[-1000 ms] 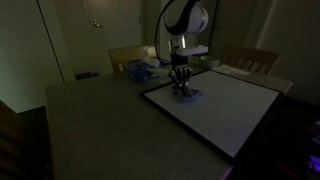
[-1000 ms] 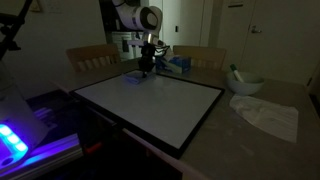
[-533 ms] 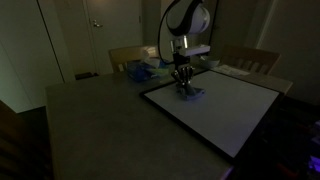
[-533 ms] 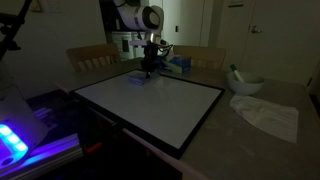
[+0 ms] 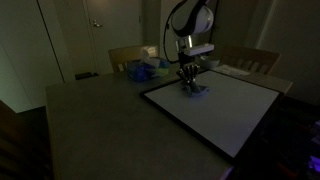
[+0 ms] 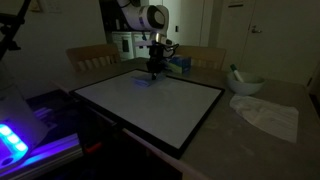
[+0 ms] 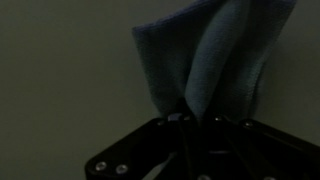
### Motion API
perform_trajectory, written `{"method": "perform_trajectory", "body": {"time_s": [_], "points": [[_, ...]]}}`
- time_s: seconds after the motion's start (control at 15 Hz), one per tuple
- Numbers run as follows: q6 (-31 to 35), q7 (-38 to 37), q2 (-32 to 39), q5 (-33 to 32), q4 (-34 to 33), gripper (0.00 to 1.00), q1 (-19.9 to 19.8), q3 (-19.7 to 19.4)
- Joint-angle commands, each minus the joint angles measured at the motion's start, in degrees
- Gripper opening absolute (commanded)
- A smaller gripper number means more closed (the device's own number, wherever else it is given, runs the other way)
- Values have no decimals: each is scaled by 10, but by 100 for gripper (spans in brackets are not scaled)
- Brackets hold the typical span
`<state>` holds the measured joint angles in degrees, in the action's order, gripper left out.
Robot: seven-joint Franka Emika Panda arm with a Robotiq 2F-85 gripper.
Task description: Wipe the white surface with the cloth
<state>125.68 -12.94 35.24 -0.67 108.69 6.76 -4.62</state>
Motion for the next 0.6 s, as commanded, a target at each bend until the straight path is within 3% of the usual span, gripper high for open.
{"method": "perform_trajectory", "body": {"time_s": [0.0, 0.53], "points": [[15, -9, 3, -16, 13, 3, -14, -7], [21, -15, 2, -23, 20, 3, -28, -26]]}}
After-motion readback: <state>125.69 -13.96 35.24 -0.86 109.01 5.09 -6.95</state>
